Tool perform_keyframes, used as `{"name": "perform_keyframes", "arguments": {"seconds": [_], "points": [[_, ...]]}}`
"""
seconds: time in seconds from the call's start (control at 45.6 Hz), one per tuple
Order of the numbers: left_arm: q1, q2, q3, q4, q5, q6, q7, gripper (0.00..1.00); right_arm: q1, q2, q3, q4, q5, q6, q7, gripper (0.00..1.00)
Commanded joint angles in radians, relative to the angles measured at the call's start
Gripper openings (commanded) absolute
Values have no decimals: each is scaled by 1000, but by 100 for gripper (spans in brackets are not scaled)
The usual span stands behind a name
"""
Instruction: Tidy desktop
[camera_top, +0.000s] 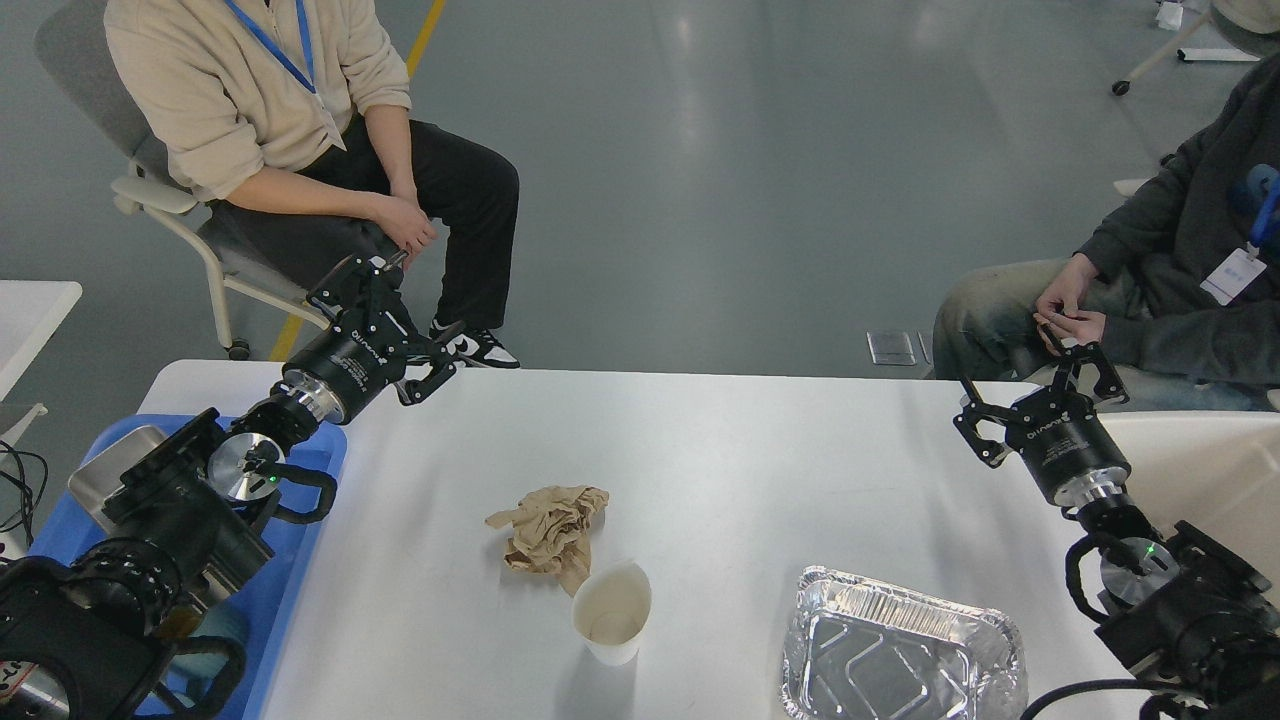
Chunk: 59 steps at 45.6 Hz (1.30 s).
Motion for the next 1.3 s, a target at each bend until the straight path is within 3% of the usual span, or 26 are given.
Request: {"name": "perform_keyframes", "arguments": {"seconds": [0.0,0.329,0.702,0.856,1.01,1.141,1.273], "points": [[-1,-2,4,-7,2,25,-26,97,11,-14,-19,-2,0,-1,-2,100],[0,-2,6,-9,8,23,-76,97,43,-45,-39,-7,0,-13,-3,100],[0,-11,4,-11,7,2,-78,97,49,-48,-52,4,-11,-12,-6,100],[-1,-43,6,-11,8,2,-78,97,78,-68,-199,10,-146,-9,-8,100],[0,-48,4,-11,7,2,-78,97,89,-267,-435,165,-305,-10,-14,100],[2,-52,4,-11,7,2,-79,97,86,-606,-605,534,-452,-68,-59,100],[23,-71,4,-11,7,0,-81,97,81,-965,-662,905,-624,-84,-135,100]]}}
